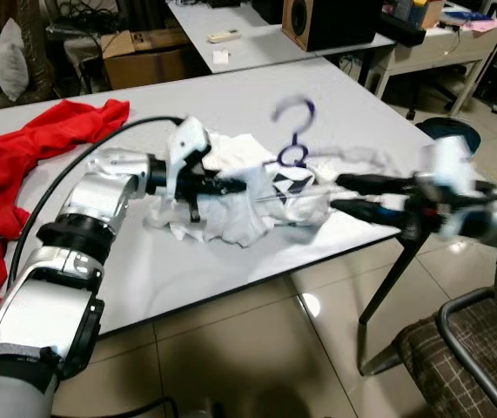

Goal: Hang hanger

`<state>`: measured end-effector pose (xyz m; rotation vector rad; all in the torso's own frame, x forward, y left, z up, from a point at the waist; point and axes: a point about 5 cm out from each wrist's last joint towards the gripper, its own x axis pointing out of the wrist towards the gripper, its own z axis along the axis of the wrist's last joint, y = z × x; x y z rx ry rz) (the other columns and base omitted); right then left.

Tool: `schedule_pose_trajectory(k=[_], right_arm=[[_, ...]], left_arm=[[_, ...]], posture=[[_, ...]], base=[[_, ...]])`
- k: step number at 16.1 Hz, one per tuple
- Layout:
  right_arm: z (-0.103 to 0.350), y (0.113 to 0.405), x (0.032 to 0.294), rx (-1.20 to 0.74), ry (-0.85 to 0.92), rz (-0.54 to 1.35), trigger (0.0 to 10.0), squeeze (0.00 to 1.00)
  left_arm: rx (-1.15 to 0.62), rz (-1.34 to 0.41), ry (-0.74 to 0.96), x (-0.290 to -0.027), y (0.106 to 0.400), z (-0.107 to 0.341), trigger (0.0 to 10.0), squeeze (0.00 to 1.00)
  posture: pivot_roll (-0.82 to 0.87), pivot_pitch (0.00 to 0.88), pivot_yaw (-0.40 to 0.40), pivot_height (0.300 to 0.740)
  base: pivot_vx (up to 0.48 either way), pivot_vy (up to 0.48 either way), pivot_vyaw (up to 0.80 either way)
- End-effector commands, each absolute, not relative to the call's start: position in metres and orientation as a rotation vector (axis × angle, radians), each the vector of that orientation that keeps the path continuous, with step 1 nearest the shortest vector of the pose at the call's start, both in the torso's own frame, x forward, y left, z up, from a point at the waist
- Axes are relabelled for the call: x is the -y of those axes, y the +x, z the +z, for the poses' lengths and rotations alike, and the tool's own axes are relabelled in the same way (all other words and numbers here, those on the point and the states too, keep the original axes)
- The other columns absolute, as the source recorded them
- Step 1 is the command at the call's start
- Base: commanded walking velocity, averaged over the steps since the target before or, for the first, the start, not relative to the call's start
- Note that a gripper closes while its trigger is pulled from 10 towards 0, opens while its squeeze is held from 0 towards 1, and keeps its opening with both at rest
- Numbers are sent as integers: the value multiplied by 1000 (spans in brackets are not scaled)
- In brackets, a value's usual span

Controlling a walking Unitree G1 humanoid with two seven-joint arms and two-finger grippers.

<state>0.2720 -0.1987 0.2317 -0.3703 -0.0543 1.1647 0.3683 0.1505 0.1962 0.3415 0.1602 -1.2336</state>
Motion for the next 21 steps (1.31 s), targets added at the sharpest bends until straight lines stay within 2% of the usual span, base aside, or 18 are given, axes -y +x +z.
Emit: schedule_pose_trajectory(k=[1,4,6,8,12,16,17,21], right_arm=[[241,267,201,86,-364,1174,10000,1000],[266,250,216,194,-244,1110,10000,1000],[251,240,211,108,-248,1100,10000,1000],[214,239,201,-35,-266,1040,10000,1000],[165,281,198,-111,-254,729,10000,1000],[153,308,196,-81,-260,713,10000,1000],[153,313,193,-72,-244,744,10000,0],[157,329,172,3,-216,860,10000,0]], left_arm=[[-142,-1205,339,-153,370,198,0,0],[-114,-1135,274,-155,372,193,0,0],[-53,-1065,199,-158,376,200,0,0],[-5,-1079,156,-159,375,209,0,0],[46,-1114,115,-155,370,219,0,0],[69,-1160,117,-151,364,231,0,0],[72,-1164,119,-152,361,233,0,0],[66,-1150,123,-152,353,240,0,0]], posture=[[-38,0,78,740],[-40,0,78,740],[-49,0,86,740],[-55,0,90,740],[-43,0,68,740],[-9,0,34,740],[11,0,21,740],[64,0,-2,740]], base=[[0,0,0],[0,0,0],[0,0,0],[0,0,0],[0,0,0],[0,0,0],[0,0,0],[0,0,0]])
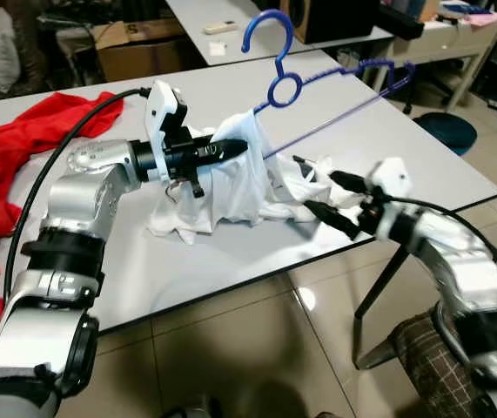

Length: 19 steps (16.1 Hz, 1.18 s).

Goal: Hang hanger

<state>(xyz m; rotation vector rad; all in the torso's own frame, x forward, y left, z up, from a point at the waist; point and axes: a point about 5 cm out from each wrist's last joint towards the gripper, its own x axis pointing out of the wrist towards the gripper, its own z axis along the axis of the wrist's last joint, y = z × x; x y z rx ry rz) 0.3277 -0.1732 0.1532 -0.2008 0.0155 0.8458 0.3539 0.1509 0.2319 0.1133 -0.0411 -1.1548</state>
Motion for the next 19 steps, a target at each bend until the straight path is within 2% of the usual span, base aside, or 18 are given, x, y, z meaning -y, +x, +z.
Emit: schedule_pose_trajectory(k=[1,8,12,13,14,15,16,19], right_arm=[[160,332,167,26,-202,873,10000,0],[144,357,147,-33,-197,790,10000,0],[136,365,150,-68,-204,692,10000,0],[137,367,152,-55,-178,666,9176,0],[138,367,154,-49,-158,659,5765,0],[138,367,157,-44,-141,653,3882,0],[136,366,162,-44,-132,653,3137,0],[133,362,170,-40,-120,670,3647,0]], left_arm=[[60,-1145,127,-152,352,239,0,0],[47,-1255,111,-141,337,256,0,0],[34,-1278,104,-135,334,258,0,0],[27,-1276,111,-135,334,257,0,0],[23,-1271,115,-136,335,256,0,0],[18,-1263,118,-137,336,255,0,0],[13,-1256,122,-139,337,254,0,0],[8,-1249,125,-140,338,255,0,0]], posture=[[73,0,-4,740],[108,0,21,740],[108,0,33,740],[107,0,34,740],[107,0,34,740],[105,0,35,740],[103,0,35,740],[102,0,37,740]], base=[[0,0,0],[0,0,0],[0,0,0],[0,0,0],[0,0,0],[0,0,0],[0,0,0],[0,0,0]])
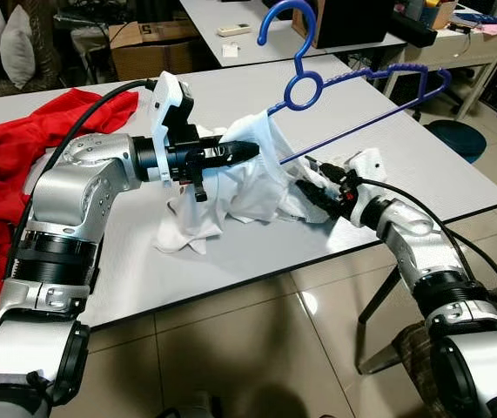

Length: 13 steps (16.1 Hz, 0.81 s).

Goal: Hang hanger

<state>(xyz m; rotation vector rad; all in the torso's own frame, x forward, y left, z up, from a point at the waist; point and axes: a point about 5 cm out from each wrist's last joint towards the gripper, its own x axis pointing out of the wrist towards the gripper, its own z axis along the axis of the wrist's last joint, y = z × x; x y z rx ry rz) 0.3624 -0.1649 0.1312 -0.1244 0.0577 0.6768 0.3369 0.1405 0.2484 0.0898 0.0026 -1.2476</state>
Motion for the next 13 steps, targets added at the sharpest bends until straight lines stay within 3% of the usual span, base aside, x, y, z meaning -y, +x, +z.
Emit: schedule_pose_trajectory(k=[1,7,10,13], right_arm=[[132,360,172,-39,-114,692,3765,0],[127,350,183,-46,-113,755,4745,0],[125,345,194,-59,-111,763,6314,0],[124,344,205,-83,-120,729,6314,0]], left_arm=[[6,-1241,131,-142,339,255,0,0],[3,-1198,148,-148,346,253,0,0],[4,-1185,160,-152,348,254,0,0],[6,-1177,169,-155,350,255,0,0]], posture=[[101,0,37,740],[93,0,46,740],[90,0,45,740],[89,0,44,740]], base=[[0,0,0],[0,0,0],[0,0,0],[0,0,0]])
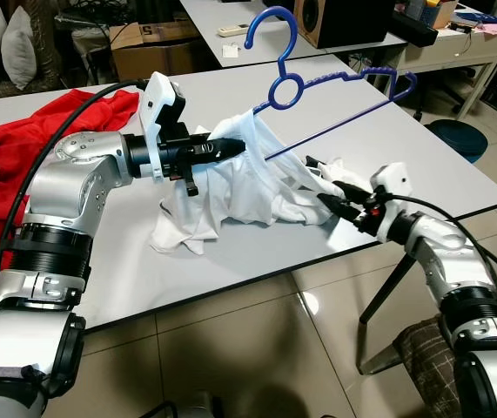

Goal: Hang hanger

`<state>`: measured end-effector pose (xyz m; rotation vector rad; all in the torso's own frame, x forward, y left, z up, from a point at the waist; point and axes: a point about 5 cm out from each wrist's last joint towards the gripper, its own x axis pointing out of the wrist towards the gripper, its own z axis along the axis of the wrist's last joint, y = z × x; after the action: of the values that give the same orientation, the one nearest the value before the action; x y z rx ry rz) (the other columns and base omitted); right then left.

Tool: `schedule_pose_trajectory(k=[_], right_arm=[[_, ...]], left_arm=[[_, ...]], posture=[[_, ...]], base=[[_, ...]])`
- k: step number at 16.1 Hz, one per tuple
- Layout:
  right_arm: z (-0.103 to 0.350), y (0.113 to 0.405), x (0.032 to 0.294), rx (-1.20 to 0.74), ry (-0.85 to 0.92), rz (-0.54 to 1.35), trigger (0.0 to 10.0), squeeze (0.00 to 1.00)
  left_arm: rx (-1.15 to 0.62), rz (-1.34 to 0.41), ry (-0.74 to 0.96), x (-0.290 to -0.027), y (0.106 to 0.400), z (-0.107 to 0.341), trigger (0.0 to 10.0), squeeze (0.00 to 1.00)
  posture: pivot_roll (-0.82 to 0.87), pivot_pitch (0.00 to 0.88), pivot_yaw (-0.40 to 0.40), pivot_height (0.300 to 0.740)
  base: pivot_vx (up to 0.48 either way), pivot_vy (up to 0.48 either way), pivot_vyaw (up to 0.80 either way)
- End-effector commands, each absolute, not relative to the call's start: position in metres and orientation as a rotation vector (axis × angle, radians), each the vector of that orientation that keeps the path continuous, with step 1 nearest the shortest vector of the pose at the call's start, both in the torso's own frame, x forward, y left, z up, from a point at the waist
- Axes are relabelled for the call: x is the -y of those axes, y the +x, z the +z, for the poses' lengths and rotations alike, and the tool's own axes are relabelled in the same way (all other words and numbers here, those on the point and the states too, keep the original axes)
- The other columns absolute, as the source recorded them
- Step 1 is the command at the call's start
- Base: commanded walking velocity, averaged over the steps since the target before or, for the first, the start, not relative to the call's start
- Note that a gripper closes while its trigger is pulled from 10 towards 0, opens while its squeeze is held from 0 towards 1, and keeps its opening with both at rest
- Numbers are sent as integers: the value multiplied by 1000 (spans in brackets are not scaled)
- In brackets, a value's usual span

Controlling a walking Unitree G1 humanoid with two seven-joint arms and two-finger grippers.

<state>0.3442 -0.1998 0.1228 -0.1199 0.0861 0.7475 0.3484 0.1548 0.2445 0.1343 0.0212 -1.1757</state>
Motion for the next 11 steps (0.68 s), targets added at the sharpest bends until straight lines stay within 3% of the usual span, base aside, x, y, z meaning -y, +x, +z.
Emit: schedule_pose_trajectory(k=[1,3,4,8,9,10,11], right_arm=[[122,344,209,-110,-130,706,6118,0],[116,344,220,-172,-162,648,5961,0],[114,344,228,-200,-170,594,4941,0],[120,346,250,-180,-96,450,2863,0],[123,344,246,-152,-98,501,3608,0],[124,343,245,-145,-103,520,3608,0],[128,340,239,-97,-100,574,10000,0]], left_arm=[[7,-1173,172,-156,350,255,0,0],[9,-1167,180,-157,350,254,0,0],[10,-1167,182,-158,350,254,0,0],[9,-1159,193,-160,351,251,0,0],[13,-1157,192,-158,352,251,0,0],[15,-1156,192,-158,352,251,0,0],[20,-1156,193,-155,352,250,0,0]], posture=[[87,0,42,740],[86,0,41,740],[83,0,41,740],[74,0,41,740],[74,0,38,740],[75,0,37,740],[77,0,34,740]], base=[[0,0,0],[0,0,0],[0,0,0],[0,0,0],[0,0,0],[0,0,0],[0,0,0]])
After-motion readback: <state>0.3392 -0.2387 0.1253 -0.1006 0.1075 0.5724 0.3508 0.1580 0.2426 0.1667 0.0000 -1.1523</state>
